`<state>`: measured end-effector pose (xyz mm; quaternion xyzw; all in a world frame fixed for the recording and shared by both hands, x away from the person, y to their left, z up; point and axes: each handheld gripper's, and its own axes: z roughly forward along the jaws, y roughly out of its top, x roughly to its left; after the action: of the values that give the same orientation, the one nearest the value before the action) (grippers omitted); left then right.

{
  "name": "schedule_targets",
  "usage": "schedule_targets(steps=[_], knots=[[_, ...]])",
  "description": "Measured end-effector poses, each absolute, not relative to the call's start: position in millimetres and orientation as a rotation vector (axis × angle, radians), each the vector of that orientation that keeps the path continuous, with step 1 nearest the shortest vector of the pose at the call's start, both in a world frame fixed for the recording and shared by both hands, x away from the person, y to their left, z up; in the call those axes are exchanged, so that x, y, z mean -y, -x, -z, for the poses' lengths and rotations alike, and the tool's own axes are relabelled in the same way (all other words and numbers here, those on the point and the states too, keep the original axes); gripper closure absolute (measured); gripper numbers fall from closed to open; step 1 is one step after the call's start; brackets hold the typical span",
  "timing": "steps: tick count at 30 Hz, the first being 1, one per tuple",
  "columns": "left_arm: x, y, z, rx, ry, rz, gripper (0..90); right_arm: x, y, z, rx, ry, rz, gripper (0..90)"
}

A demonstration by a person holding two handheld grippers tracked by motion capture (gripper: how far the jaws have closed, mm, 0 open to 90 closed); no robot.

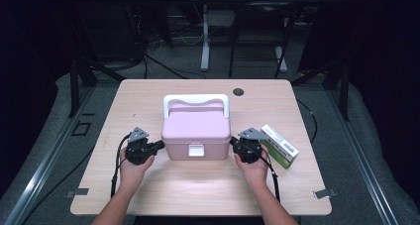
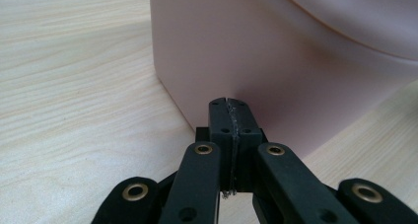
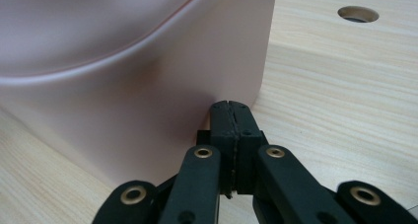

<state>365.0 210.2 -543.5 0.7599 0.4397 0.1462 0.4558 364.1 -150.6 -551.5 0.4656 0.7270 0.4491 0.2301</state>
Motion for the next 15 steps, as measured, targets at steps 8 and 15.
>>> schedule_targets(steps=[8,15], knots=[[-207,-358,541,-1.054,-1.917,-0.363,90.0,153,-358,548,-2.034,-1.267,-1.2,90.0],[-204,-348,542,-1.049,-1.915,-0.345,90.0,157,-346,546,-2.056,-1.244,-1.169,90.0]])
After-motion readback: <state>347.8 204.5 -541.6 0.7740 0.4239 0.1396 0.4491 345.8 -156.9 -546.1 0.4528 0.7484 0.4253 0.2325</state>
